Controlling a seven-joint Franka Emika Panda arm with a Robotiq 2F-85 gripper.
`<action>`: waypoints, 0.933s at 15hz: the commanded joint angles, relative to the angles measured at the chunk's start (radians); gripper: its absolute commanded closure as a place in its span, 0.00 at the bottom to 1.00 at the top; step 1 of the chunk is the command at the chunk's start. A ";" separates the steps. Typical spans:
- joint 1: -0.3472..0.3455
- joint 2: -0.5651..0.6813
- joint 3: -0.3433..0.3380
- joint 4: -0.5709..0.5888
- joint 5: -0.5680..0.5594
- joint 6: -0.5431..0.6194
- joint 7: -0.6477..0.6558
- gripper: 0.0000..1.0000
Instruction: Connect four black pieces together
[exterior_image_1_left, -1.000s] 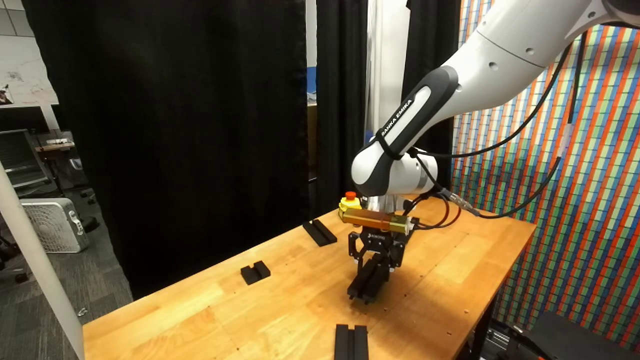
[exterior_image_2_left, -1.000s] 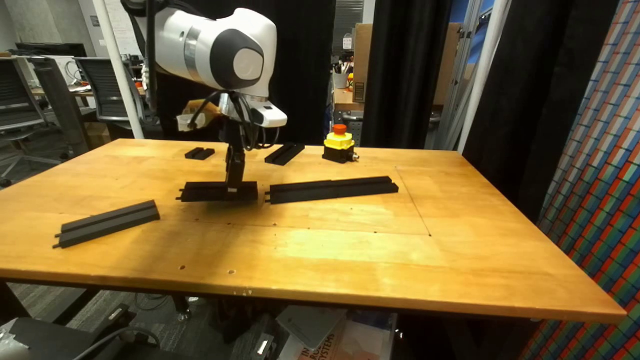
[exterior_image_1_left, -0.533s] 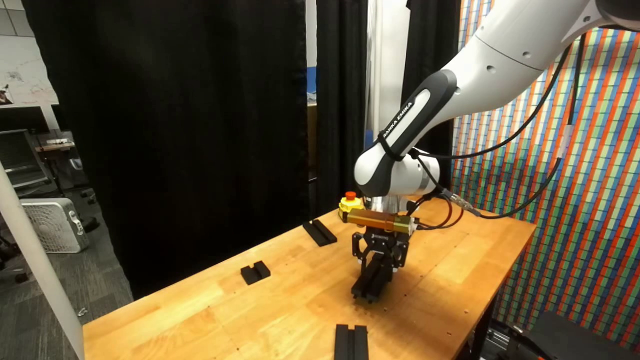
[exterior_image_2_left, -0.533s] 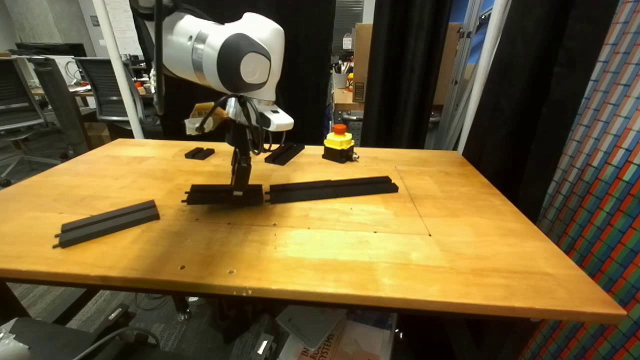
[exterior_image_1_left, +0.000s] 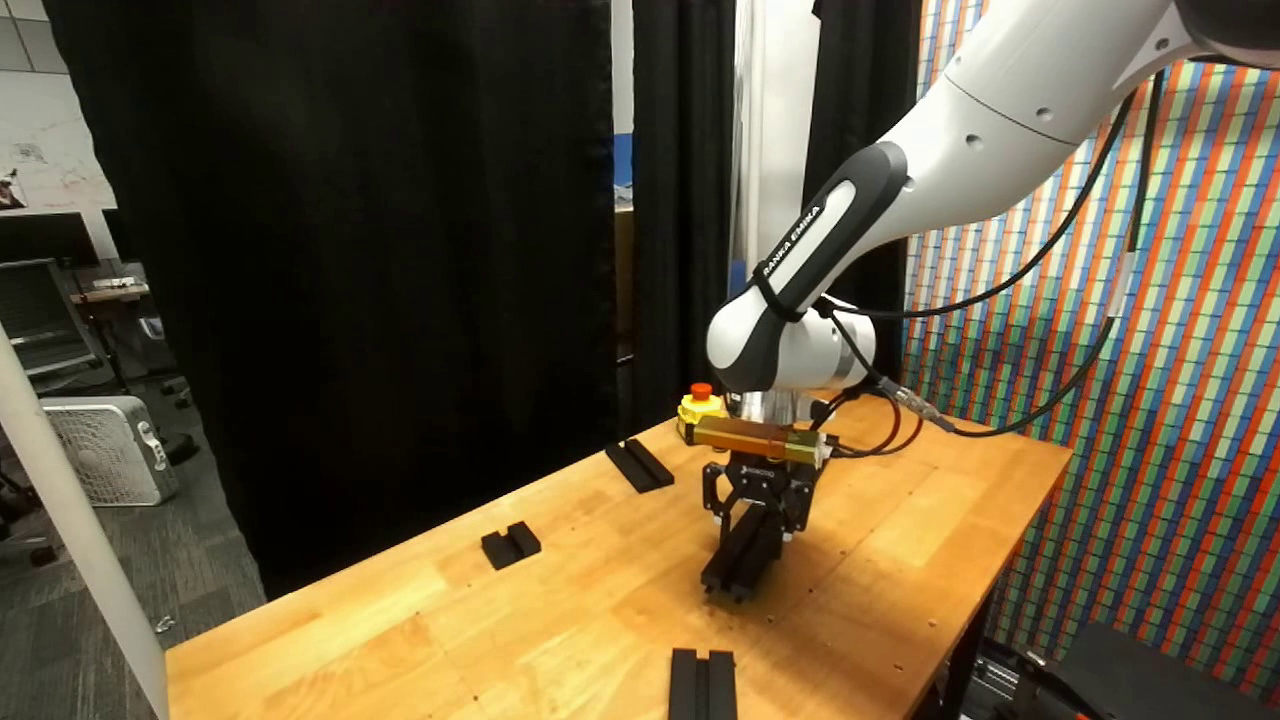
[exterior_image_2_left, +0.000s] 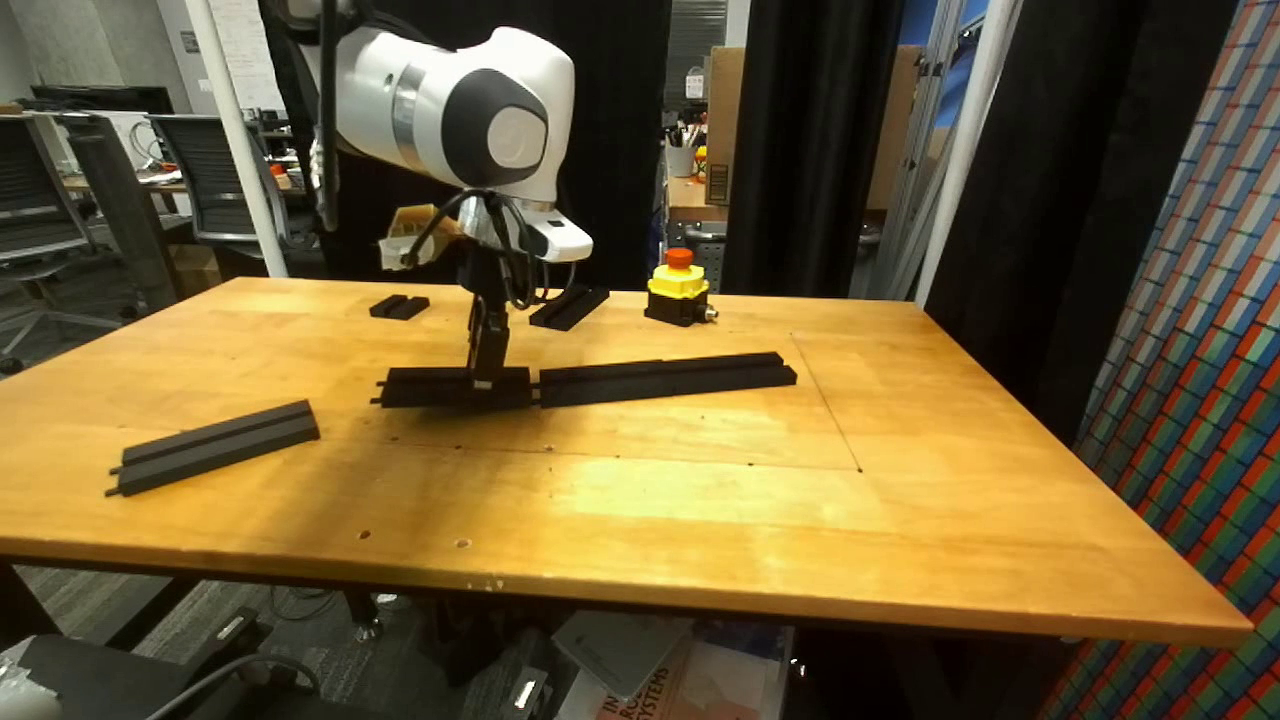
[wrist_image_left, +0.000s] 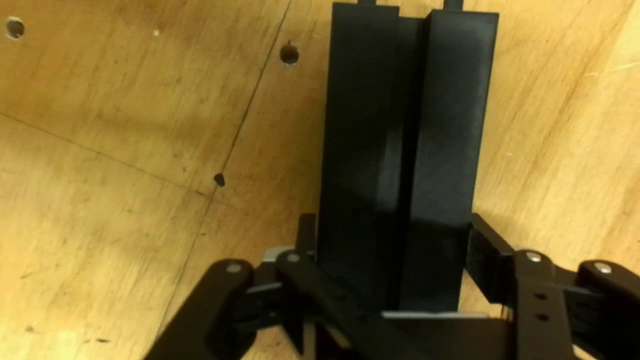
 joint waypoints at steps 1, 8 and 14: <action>-0.006 0.013 -0.002 0.035 0.025 -0.014 -0.039 0.54; -0.013 0.021 -0.009 0.044 0.026 -0.014 -0.051 0.54; -0.021 0.017 -0.014 0.041 0.029 -0.017 -0.057 0.54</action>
